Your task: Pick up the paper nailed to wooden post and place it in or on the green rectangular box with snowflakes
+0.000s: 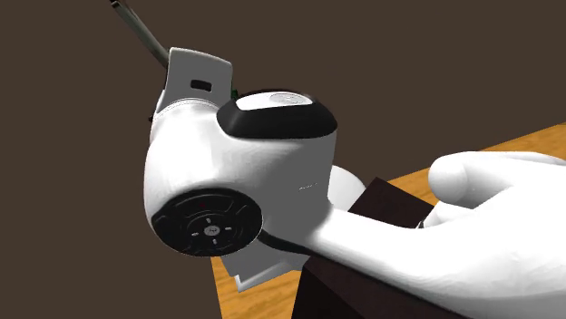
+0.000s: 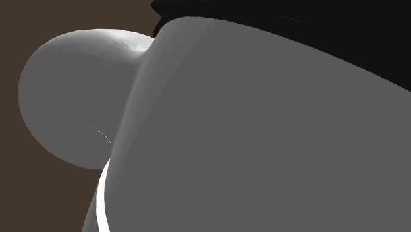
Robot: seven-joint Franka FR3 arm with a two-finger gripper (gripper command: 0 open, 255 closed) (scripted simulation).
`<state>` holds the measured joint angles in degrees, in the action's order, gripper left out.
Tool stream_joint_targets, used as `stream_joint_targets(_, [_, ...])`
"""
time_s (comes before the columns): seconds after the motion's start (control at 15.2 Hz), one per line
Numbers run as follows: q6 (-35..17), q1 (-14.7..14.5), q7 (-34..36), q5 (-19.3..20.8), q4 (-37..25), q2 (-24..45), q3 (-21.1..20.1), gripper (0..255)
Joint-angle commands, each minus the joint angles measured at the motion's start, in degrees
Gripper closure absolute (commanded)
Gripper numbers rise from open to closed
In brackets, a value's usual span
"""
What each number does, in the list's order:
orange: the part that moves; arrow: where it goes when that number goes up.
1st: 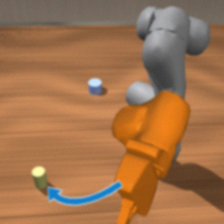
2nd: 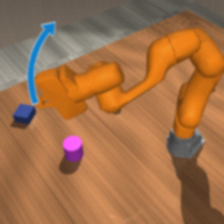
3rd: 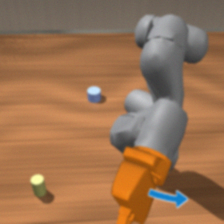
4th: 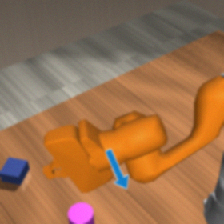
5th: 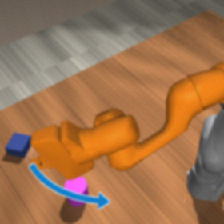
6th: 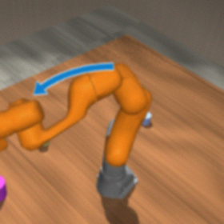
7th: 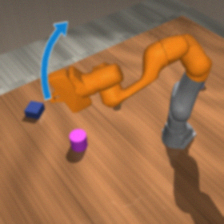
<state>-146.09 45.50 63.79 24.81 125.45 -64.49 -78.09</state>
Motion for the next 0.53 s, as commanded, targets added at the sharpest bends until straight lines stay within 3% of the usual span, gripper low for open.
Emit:
stream_joint_targets(0.0, [0.4, 0.0, -0.6, 0.1, -0.5, 0.4, 0.5, 255])
stream_joint_targets(0.46, [-12.0, 10.3, 1.1, 3.0, 1.8, 0.8, 0.7, 255])
